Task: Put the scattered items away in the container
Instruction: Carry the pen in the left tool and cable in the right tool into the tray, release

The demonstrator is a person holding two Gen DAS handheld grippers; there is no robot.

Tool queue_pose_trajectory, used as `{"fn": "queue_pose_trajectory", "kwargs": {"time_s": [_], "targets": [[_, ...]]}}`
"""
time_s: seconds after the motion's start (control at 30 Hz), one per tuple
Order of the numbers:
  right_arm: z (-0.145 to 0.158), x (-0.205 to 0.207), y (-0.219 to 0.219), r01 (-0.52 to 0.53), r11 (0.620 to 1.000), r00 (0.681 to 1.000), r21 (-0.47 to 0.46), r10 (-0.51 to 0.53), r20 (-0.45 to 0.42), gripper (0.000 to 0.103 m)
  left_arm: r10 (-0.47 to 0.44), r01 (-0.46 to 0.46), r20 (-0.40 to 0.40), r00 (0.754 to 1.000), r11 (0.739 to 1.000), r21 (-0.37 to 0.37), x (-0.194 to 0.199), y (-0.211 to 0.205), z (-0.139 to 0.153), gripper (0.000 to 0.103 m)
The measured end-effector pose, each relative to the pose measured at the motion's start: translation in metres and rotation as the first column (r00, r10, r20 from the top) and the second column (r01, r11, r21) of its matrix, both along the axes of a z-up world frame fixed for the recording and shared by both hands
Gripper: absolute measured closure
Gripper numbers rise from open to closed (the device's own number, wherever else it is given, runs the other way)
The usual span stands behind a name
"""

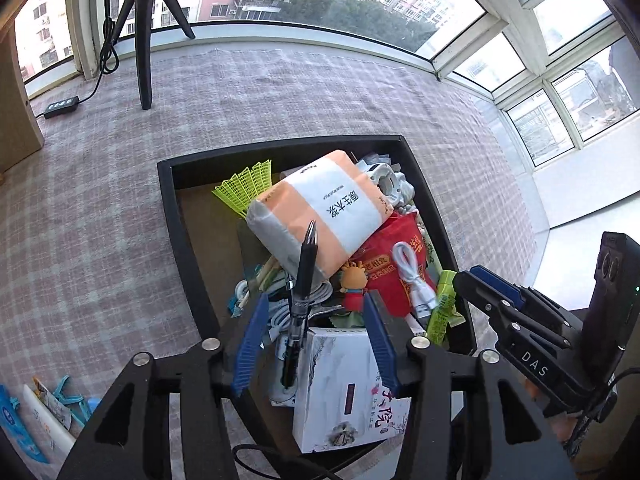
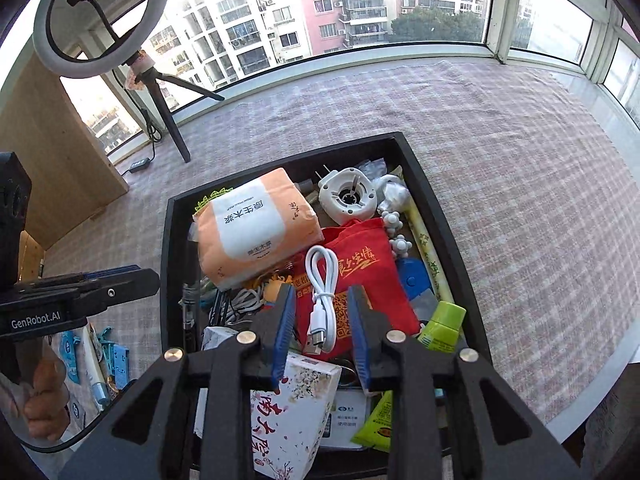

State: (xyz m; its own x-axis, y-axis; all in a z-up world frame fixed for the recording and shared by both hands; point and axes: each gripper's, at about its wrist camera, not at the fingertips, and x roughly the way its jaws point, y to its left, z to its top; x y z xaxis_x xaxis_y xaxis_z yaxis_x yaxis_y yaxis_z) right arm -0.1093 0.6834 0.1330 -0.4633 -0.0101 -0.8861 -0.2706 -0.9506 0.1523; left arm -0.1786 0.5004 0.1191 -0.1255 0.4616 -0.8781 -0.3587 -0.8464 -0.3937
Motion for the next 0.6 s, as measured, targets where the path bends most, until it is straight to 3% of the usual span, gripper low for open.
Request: {"fn": "queue_pose_trajectory", "kwargs": {"time_s": [0.27,0.6], "targets": [[0.000,-0.001,-0.007,-0.002,1.000,1.000,0.020,0.002,-0.002,0.062,0.010,-0.012,-0.039,0.999,0.999,-0.047,0.005,-0.016,0.008,0.054],[0.009,0.005,-0.031,-0.055,0.998,0.998,0.011,0.056,-0.023,0.061,0.102,-0.114,-0.115,0.988,0.987,-0.110,0.022,-0.061,0.025,0.054]]}}
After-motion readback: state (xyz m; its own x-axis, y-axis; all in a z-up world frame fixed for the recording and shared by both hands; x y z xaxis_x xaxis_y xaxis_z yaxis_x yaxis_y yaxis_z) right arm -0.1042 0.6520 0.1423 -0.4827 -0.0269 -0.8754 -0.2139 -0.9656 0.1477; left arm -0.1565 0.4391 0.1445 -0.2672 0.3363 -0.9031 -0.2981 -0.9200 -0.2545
